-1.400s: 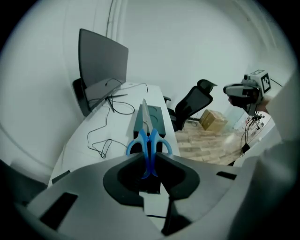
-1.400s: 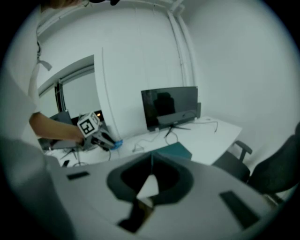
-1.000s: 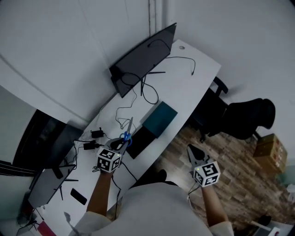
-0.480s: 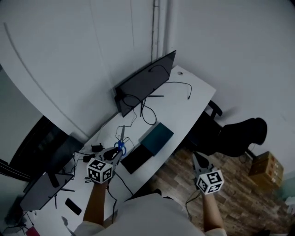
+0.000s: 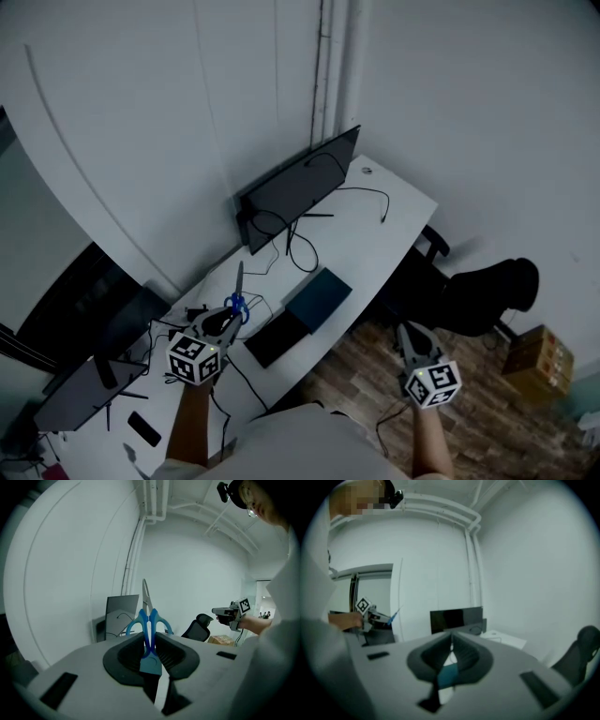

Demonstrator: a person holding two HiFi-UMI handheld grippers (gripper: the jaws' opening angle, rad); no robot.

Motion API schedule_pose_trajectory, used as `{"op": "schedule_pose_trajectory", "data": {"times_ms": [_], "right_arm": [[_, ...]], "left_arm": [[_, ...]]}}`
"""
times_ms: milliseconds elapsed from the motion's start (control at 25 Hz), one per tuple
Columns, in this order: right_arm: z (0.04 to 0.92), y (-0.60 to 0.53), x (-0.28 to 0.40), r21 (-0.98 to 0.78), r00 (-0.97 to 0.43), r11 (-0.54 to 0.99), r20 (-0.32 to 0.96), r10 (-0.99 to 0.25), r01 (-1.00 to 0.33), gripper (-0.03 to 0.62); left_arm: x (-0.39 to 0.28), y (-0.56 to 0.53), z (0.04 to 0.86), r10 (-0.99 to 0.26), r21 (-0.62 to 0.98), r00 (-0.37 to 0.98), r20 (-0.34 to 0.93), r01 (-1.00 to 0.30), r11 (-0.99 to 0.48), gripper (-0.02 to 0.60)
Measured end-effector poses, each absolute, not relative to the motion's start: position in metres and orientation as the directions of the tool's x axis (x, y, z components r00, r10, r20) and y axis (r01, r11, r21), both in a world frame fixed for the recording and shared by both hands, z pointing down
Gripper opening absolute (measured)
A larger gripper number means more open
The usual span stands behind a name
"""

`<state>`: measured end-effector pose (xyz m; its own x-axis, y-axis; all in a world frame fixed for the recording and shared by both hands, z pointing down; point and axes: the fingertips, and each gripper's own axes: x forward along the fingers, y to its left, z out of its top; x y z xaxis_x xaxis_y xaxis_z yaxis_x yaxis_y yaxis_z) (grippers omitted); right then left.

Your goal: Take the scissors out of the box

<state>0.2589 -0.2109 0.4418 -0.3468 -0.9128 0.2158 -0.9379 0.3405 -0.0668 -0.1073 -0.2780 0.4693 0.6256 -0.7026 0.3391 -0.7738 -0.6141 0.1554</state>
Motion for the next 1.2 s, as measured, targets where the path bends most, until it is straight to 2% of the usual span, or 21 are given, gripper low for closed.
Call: {"op": "schedule_pose_trajectory", "data": {"times_ms": [1200], "right_arm": [[0.439,-0.215,0.266,-0.081,-0.349,0.339,0.204,-0.915,-0.937,0.034]], "left_arm": [[-0.100,-0.276,0.452,-0.694,0.190,0.657,0.295,-0.752,-0.631,0.104]]}}
